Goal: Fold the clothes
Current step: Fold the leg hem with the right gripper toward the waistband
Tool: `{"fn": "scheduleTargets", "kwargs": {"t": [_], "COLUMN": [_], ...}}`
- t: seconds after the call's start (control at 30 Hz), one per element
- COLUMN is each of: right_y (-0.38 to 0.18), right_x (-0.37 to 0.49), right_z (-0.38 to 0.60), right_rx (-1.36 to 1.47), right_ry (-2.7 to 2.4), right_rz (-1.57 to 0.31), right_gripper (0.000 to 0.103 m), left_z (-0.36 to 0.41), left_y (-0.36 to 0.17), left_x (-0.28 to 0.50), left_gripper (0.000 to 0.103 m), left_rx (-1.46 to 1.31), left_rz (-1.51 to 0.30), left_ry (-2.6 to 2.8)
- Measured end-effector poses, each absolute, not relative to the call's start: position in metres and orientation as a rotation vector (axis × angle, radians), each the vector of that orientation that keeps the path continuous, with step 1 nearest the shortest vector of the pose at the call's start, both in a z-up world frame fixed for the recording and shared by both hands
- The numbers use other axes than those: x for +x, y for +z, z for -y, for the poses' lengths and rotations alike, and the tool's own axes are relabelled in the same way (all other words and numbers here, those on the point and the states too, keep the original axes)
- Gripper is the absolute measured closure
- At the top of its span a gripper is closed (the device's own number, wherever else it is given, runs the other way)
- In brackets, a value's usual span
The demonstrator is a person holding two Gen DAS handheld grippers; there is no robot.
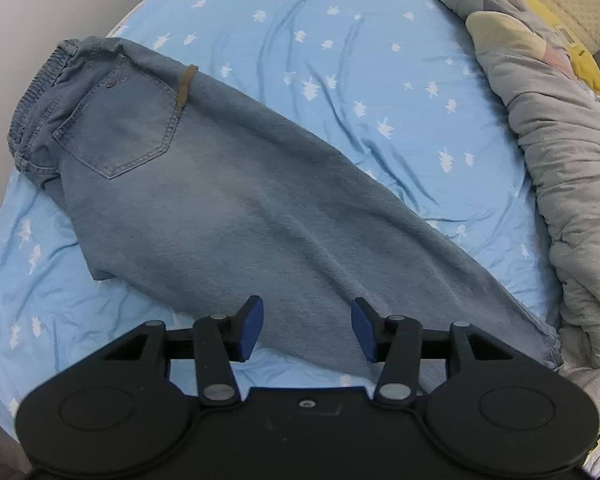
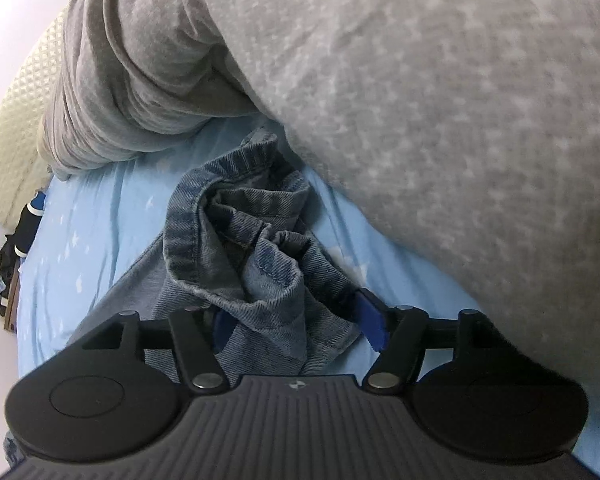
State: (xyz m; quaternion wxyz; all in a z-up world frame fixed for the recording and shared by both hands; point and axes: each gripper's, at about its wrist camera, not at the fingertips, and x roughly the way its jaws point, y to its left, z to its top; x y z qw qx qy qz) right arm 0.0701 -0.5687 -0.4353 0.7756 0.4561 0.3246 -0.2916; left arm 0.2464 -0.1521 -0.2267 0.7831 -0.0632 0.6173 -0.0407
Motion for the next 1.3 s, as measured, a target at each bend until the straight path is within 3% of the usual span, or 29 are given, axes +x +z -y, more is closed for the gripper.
{"fn": "scheduleTargets", "kwargs": {"t": [0.17, 0.23, 0.6, 1.0, 1.3], "right_y": [-0.438, -0.434, -0.359, -0.247, -0.239], "right_x": [0.076, 0.076, 0.079, 0.167, 0.175], "right_z": [0.573, 0.576, 0.548, 0.427, 0.296], "right_rx": [1.008, 1.037, 0.965, 0.642, 0.430], "right_ry": [-0.603, -0.595, -0.570, -0.390, -0.245], "right_rz": [-0.742, -0.739, -0.638, -0.568, -0.623], "right_gripper": [0.079, 0.085, 0.087, 0.088, 0.089], "left_z": [0.149, 0.147, 0.144, 0.109, 0.024], "left_y": [-0.233, -0.235, -0.255, -0.295, -0.298], "left_x": [0.247, 0.247, 0.250, 0.269, 0.290], "left_gripper": [0.057, 0.057, 0.057, 0.056, 0.056], "left_rx": [-0.150, -0.155, -0.154, -0.101, -0.137], "left_rz": [-1.334, -1.335, -1.343, -1.340, -1.291], "left_ry": [-0.083, -0.081, -0.104, -0.255, -0.289]}}
